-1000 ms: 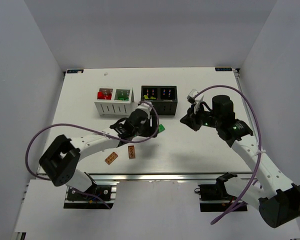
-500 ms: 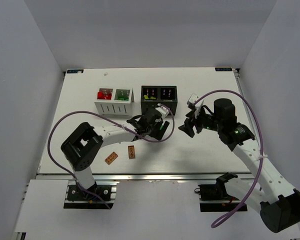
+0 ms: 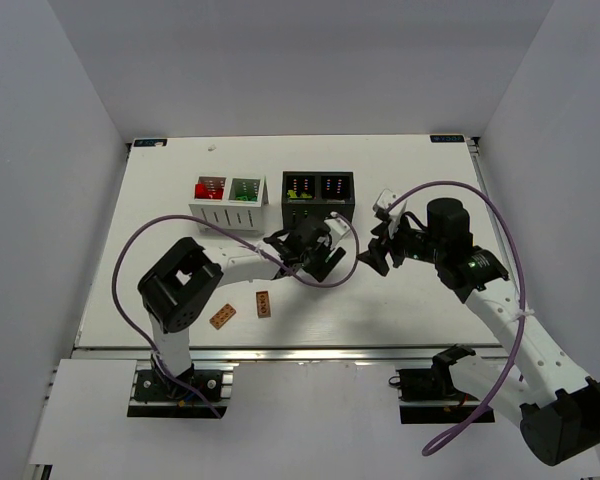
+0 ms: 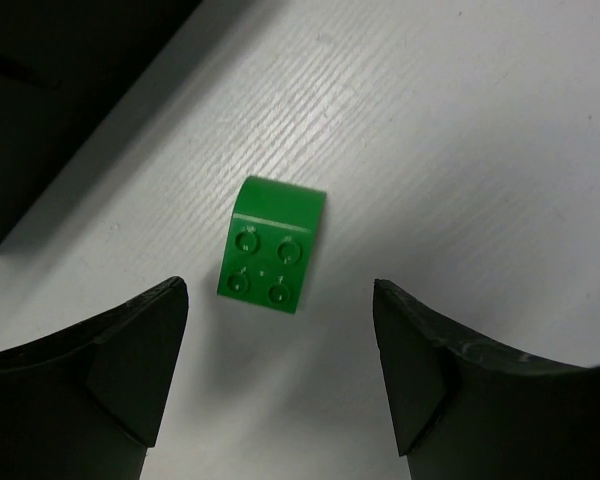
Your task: Sort the legos into containers by color
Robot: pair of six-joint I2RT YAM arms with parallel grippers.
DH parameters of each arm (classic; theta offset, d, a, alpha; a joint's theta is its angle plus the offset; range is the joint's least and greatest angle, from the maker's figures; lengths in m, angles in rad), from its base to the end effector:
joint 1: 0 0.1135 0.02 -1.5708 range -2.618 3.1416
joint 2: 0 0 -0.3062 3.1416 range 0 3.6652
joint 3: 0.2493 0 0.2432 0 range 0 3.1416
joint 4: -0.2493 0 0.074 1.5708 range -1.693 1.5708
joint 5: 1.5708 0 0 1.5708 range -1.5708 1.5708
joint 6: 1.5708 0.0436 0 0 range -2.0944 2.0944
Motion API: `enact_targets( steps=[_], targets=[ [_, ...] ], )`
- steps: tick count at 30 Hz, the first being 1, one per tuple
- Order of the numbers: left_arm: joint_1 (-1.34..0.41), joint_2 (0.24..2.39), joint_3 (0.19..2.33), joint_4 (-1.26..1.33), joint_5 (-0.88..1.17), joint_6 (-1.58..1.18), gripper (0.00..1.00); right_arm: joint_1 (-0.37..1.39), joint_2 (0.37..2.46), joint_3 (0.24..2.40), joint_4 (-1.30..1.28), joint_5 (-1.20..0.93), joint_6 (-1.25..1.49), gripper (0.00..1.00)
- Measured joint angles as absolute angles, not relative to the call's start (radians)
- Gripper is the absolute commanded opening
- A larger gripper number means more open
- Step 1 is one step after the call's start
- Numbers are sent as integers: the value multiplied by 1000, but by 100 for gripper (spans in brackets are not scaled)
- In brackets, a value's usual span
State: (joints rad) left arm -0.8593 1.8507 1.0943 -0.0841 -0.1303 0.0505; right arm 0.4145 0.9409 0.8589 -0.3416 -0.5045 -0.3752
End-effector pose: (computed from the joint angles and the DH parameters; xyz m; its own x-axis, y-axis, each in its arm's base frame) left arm 0.2625 -0.2958 0.2023 -0.4508 0.5995 -0.6614 0.7180 0.6837 0.1303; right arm 0.1578 0.0925 0.3553 -0.0731 -0.3826 -0.9210 -0.8412 0.5198 -0.1492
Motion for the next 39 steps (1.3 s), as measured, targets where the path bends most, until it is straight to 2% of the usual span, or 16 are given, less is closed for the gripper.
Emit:
enact_targets(
  steps=[9,13,17,18,22,23,25,27,29,30,32,36,39],
  targets=[
    [-846,1938,1175,-103,-96,88,73,414,941,848,-341,-505,-376,74],
    [-841,1940,1178,-106,-88,88,66,414,941,845,-340,-505,-377,74],
    [-840,1940,1180,-119,-89,78,39,414,941,839,-339,-505,-378,74],
    [-840,1940,1184,-125,-90,72,26,414,941,839,-339,-505,-378,74],
    [-840,1935,1193,-161,-90,63,6,414,939,839,-337,-505,-378,72],
    [-840,1927,1193,-176,-89,60,4,414,938,839,-336,-505,-377,72],
    [-840,1896,1192,-202,-84,52,1,414,936,839,-334,-504,-377,68],
    [-839,1841,1184,-216,-73,43,0,414,935,839,-333,-503,-374,59],
    [-839,1744,1171,-227,-64,33,0,414,935,839,-330,-500,-373,38],
    [-838,1695,1166,-226,-62,31,0,414,936,839,-329,-500,-370,17],
    [-831,1576,1162,-213,-61,15,0,414,936,839,-324,-499,-360,0],
    [-766,1404,1160,-158,-55,-20,0,414,939,839,-318,-498,-347,0],
    [-615,1325,1153,-110,-59,-65,0,414,942,839,-316,-496,-347,0]
  ],
)
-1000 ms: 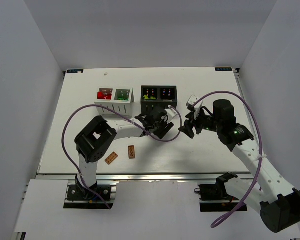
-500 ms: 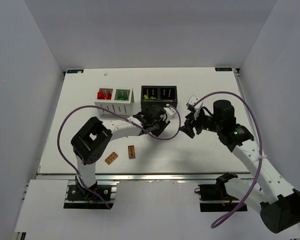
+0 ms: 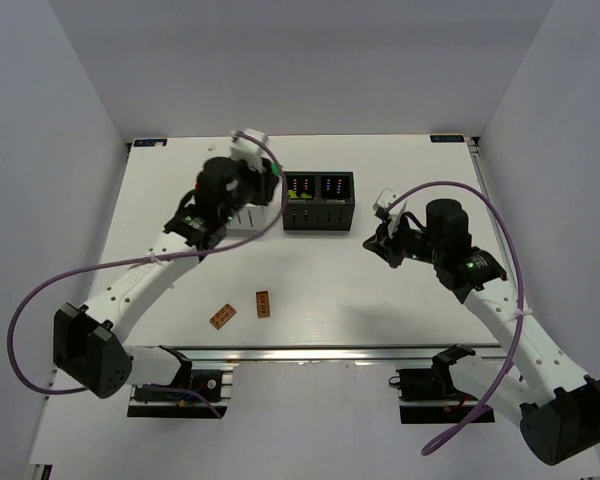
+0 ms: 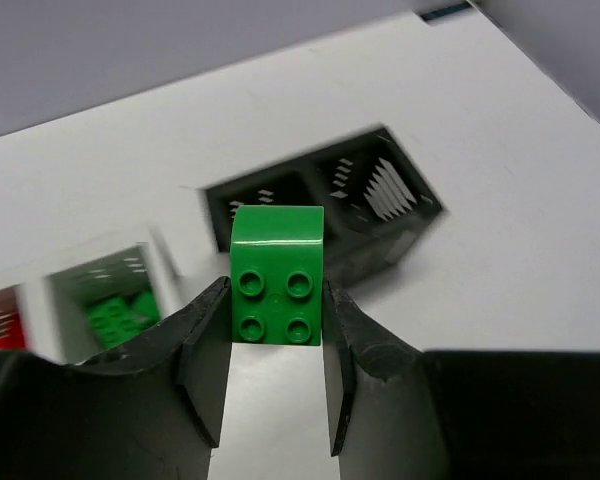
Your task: Sort the legos into containers by color
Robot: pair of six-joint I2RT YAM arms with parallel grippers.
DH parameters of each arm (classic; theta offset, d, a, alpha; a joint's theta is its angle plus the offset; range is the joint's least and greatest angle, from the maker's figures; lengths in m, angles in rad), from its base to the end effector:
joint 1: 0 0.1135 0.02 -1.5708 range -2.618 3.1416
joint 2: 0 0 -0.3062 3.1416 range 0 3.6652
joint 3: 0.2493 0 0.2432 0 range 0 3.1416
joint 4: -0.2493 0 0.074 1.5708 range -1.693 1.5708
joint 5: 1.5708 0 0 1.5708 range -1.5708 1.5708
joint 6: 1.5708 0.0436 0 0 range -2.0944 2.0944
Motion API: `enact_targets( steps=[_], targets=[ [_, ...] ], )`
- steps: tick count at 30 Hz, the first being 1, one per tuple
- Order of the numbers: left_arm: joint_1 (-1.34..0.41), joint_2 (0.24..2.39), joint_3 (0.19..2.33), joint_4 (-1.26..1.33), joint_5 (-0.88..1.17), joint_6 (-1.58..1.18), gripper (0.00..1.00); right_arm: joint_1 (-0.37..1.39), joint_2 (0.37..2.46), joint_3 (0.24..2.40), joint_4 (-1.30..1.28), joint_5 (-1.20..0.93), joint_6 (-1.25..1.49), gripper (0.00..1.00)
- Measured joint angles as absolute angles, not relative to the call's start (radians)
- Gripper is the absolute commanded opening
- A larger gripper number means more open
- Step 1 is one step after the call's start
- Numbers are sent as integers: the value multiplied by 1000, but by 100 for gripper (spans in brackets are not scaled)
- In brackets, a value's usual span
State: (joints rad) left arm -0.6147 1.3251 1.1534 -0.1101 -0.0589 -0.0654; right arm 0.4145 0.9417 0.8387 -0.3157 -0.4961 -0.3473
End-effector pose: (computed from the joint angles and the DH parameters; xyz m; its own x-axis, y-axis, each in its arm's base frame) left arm 0.2473 -0.1714 0.3967 -0.2613 0.1046 -0.9596 0.5136 0.8568 -0.0464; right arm 0.1592 0.0927 0.3509 -0.0939 -0.3683 -0.9249 -0.8340 0.5365 -0.1290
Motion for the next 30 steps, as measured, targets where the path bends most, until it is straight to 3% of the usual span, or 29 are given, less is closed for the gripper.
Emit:
enact_targets(
  steps=[6,13,22,30],
  targets=[
    [-309,1393,1140,-49,-26,-178,0,414,961,837,-312,-488,-348,0],
    [-114,1530,1116,30,168,-307,0,414,989,836,-311,-472,-348,0],
    [-89,1566,1106,117,318,-393,0,414,997,836,-311,-469,-348,2],
    [-110,1631,1106,78,325,-396,3,414,1004,836,-311,-466,-348,3]
  ],
)
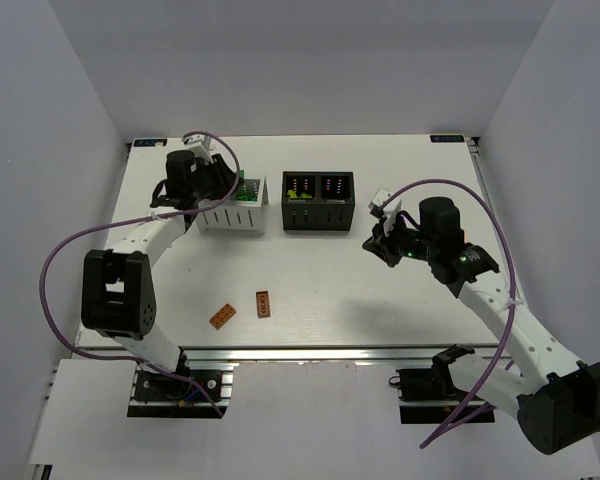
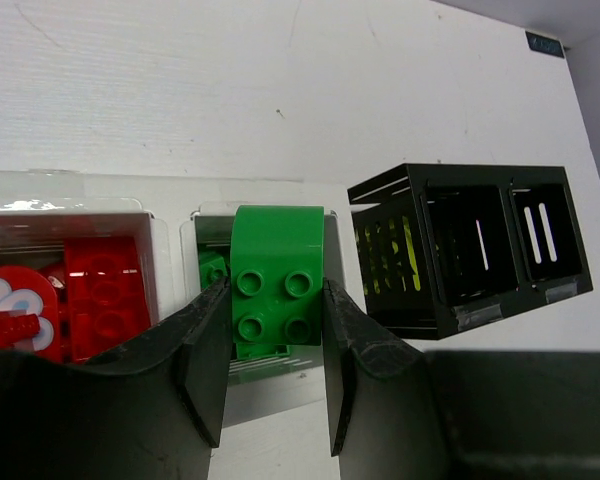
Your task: Sort the legos into containers by color
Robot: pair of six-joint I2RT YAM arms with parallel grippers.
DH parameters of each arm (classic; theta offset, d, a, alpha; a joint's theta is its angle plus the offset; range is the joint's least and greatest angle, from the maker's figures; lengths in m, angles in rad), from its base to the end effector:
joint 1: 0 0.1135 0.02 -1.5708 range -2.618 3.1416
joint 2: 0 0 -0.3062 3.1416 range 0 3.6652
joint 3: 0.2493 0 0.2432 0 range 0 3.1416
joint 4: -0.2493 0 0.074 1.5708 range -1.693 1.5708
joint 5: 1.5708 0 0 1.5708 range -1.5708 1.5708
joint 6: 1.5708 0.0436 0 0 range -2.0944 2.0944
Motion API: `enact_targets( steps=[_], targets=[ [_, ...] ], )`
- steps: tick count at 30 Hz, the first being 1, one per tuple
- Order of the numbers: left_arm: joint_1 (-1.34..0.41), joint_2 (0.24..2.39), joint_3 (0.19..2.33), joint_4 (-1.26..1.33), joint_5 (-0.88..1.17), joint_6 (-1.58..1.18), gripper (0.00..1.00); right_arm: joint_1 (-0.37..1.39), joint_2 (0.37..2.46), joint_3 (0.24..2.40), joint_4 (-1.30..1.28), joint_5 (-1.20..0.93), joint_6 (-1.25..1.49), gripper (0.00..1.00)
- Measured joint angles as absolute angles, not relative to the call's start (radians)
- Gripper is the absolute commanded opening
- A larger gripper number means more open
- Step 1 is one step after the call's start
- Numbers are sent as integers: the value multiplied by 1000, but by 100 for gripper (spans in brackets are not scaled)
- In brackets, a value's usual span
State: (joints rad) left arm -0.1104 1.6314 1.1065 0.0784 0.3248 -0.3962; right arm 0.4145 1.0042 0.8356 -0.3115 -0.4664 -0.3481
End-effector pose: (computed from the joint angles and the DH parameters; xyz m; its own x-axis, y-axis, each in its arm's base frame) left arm 0.3728 -0.0553 0.3032 -0.5466 -0.3074 -0.7789 0.1946 0.8581 -0.4752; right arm 0.1735 0.0978 0.3393 -0.1502 -0.3989 -0.9046 -0.8255 0.5541 -0.1073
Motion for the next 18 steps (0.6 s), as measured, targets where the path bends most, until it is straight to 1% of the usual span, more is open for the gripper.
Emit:
enact_targets(
  steps=[3,7,10,16,18],
  targets=[
    [-127,1632,1113,62,318,-388,4,414,1004,836,-311,-466,-348,4],
    [-141,1637,1130,46,308,-379,16,414,1004,836,-311,-466,-348,5],
    [-147,1647,1142,37,297,-374,23,414,1004,836,-311,-467,-348,5],
    [-148,1649,1142,13,281,-367,27,414,1004,836,-311,-467,-348,6],
    [-148,1649,1142,9,276,-367,30,414,1004,836,-311,-467,-348,6]
  ],
)
